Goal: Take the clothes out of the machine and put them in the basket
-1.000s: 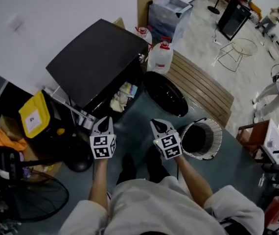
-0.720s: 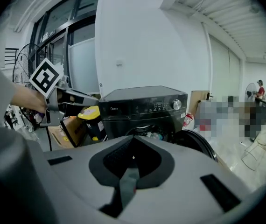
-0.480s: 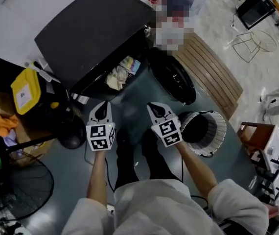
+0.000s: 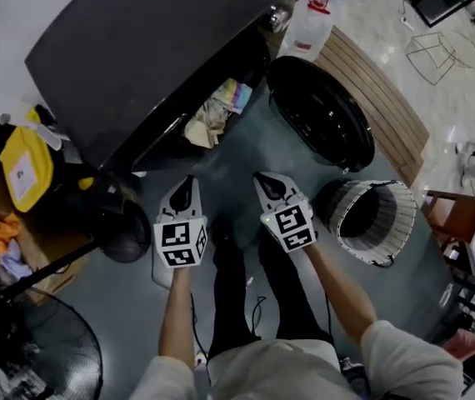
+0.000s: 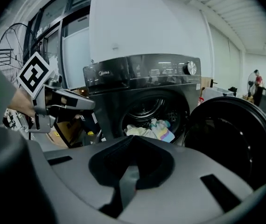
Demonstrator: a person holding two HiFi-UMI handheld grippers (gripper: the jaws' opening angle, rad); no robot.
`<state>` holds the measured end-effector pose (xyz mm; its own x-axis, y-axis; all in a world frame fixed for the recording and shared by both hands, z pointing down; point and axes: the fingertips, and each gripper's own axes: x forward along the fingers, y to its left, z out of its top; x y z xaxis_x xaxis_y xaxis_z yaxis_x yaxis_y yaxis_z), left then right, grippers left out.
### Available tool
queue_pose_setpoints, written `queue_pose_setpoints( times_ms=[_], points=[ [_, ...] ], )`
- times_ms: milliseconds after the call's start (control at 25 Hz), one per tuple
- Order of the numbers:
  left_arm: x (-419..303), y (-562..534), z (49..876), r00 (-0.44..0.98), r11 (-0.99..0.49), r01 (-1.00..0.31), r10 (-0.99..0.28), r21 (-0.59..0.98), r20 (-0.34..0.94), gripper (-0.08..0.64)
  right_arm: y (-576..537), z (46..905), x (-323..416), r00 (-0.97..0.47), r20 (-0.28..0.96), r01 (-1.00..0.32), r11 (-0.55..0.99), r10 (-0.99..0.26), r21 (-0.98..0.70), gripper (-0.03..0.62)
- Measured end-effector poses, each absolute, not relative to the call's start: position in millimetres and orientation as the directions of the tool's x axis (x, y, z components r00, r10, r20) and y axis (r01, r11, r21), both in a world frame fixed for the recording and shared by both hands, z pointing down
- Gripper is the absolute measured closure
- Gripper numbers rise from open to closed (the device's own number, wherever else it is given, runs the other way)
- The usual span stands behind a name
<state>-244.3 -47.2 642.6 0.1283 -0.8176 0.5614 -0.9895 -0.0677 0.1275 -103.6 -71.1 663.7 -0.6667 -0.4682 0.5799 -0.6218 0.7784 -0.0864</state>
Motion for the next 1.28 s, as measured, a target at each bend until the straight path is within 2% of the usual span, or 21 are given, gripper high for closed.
queue_pose_setpoints(
  times_ms=[280,680,720,840,960,1160,1280],
  points=[
    [-261,-52,720,0.111,-0.057,-0.992,-0.825,0.114,0.555,0.543,-94,755,-126,-0.637,0.587,-0.652,0.755,-0.499,-0.067,0.571],
    [-253,-70,809,0.131,-0.089,-0.991,-0.832,0.103,0.540,0.543,-134,849,-174,-0.695,0.545,-0.616,0.780,-0.469,-0.114,0.568],
    [-253,-73,816,0.131,-0.092,-0.991,-0.833,0.100,0.537,0.543,-139,857,-181,-0.709,0.539,-0.604,0.786,-0.454,-0.132,0.553],
    [-254,-84,829,0.133,-0.102,-0.991,-0.839,0.087,0.528,0.543,-155,876,-208,-0.753,0.514,-0.570,0.798,-0.412,-0.196,0.382],
    [-256,-95,841,0.133,-0.116,-0.991,-0.842,0.064,0.523,0.543,-178,893,-237,-0.793,0.462,-0.551,0.792,-0.397,-0.264,0.270],
    [-266,-106,861,0.132,-0.119,-0.991,-0.850,0.060,0.511,0.543,-225,924,-276,-0.799,0.416,-0.570,0.767,-0.434,-0.294,0.142],
    [-273,-107,869,0.126,-0.115,-0.992,-0.850,0.054,0.511,0.543,-244,956,-284,-0.749,0.479,-0.614,0.750,-0.457,-0.244,0.119]
  ],
)
